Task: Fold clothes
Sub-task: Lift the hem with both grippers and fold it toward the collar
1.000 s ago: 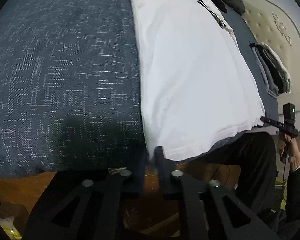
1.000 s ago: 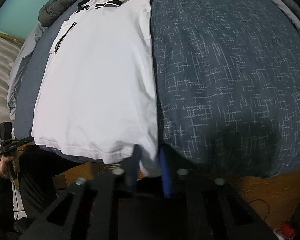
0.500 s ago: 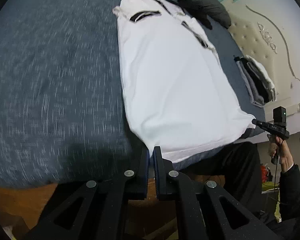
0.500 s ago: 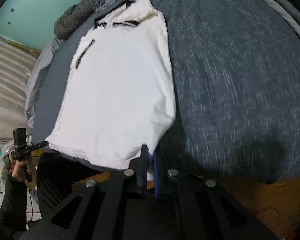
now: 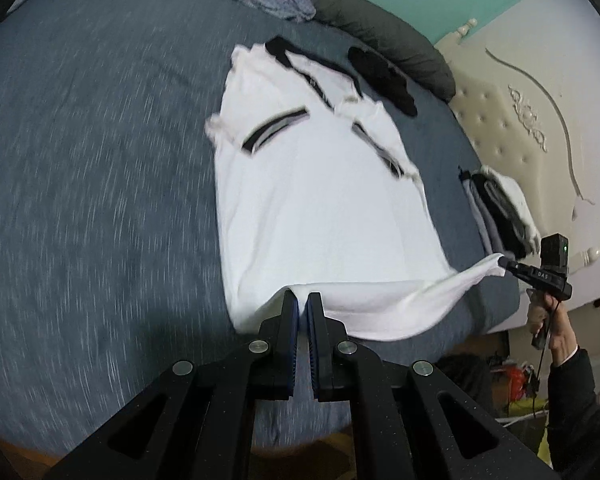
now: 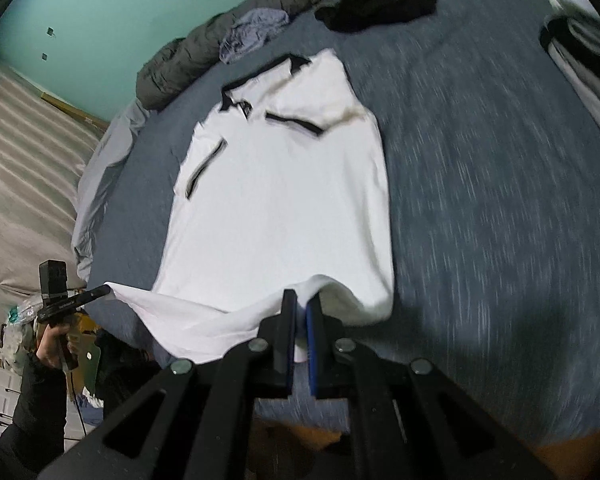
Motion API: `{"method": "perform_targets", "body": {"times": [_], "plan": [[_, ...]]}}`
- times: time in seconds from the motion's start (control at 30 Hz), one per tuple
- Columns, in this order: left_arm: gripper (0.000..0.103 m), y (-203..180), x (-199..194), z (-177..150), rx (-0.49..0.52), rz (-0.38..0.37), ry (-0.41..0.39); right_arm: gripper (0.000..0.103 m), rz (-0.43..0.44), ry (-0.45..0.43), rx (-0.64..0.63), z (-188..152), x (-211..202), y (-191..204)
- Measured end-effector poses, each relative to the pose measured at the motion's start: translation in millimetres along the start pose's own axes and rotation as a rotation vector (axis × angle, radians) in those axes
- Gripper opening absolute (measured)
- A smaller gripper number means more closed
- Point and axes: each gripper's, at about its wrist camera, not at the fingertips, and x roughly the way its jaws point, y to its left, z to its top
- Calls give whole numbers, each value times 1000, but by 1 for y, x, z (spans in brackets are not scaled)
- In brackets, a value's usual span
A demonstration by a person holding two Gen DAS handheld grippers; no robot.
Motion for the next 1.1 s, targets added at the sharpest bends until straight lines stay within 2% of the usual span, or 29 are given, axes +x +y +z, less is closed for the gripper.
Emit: {"method": "perform_targets", "body": {"times": [0.23,0.43,0.7,0.83,1.1], "plan": [[5,0,17,83,-17,-1,-33,4,3,-37,-3,73,9,4],[4,14,45,154,-45,-4,-21,4,-8,-70,5,150,29,1],[4,44,79,238,-79,5,-49,4,-33,-120,13,237,61,-6],[4,61,98,278,-98,13,-63,4,-34,-145,30,274,82,-17],[4,84,137,326,-119,21,-83,4,-70,-176,78,316,115,-44]]}}
